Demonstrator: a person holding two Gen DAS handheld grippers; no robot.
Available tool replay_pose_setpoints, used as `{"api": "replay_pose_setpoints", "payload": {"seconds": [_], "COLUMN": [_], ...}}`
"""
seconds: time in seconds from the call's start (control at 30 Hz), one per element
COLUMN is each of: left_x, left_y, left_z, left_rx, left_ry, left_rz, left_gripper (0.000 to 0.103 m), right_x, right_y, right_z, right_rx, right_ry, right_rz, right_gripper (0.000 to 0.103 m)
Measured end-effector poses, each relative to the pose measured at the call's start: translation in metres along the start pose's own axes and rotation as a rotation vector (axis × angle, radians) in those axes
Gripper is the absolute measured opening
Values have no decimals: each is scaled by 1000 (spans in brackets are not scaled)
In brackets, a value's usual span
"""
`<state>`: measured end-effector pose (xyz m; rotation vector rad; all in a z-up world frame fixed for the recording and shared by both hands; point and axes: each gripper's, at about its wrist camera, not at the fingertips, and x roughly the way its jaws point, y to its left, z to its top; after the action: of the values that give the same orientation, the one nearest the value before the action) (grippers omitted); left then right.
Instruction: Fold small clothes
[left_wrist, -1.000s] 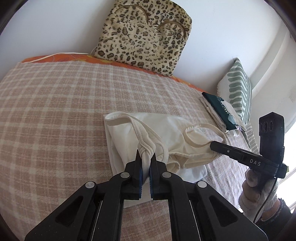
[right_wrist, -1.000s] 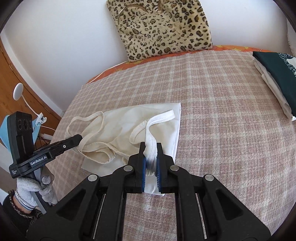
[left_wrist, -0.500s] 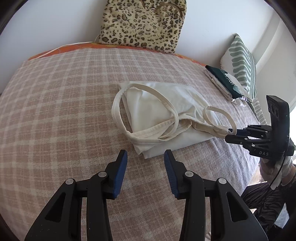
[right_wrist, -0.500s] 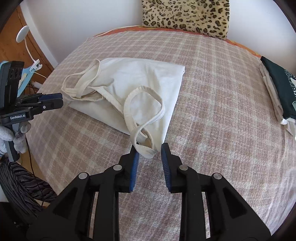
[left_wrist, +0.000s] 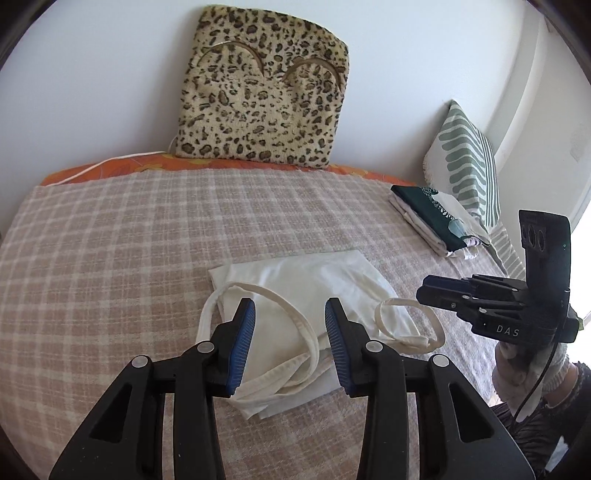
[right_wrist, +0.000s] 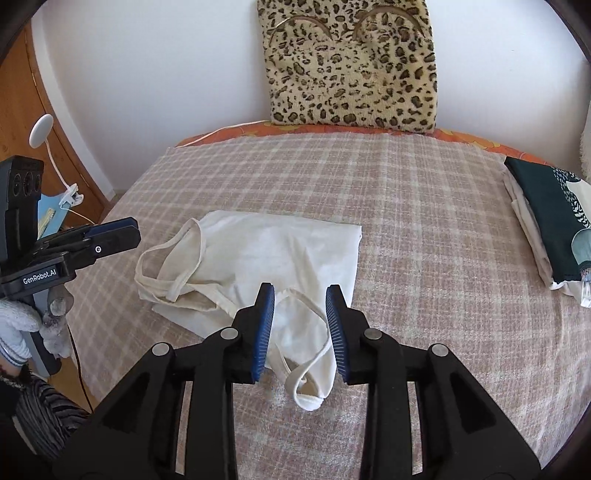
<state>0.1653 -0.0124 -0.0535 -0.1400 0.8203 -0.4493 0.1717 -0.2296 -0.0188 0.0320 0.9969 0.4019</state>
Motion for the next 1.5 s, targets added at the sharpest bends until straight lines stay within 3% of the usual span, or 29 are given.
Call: {"api": "replay_pose_setpoints", "payload": {"seconds": [0.17,0.3,0.43,0.6,0.7,0.77,0.87,0.93,1.07,1.13,1.3,1.5], "left_x": [41,52,41,29,20,11,-3,-11,-17,-13,14,43], "left_y": [-10,-7,-17,-29,-22,-16,-8,-2,12,21,42,57], "left_z": [1,-15,-41,-69,-67,-59,-44,-35,-18,-8,12,25], "left_rx": [56,55,130,246,193,152,113,86,44,13,-136,-265], "left_ry": [103,175,225,248,240,213,156,122,70,52,45,60], "left_rz": [27,50,45,76,41,23,23,12,31,32,-41,-85], "left_gripper": [26,25,25,25,25,25,25,25,25,25,25,25], "right_x": [31,58,75,62,48,51,74,75,55,37,2,26], "right_y": [14,21,12,9,19,32,41,38,29,22,-5,-23], "right_z": [12,9,0,-2,0,-1,-13,-23,-29,-32,-21,-17], "right_rx": [7,-24,-22,-43,-43,-73,-121,-122,-78,-52,52,169], "right_ry": [15,63,113,90,41,48,155,169,226,212,78,65], "right_rz": [71,72,15,-30,80,96,34,36,119,147,160,198], "right_gripper": [31,31,31,31,31,31,31,31,31,31,31,31]}}
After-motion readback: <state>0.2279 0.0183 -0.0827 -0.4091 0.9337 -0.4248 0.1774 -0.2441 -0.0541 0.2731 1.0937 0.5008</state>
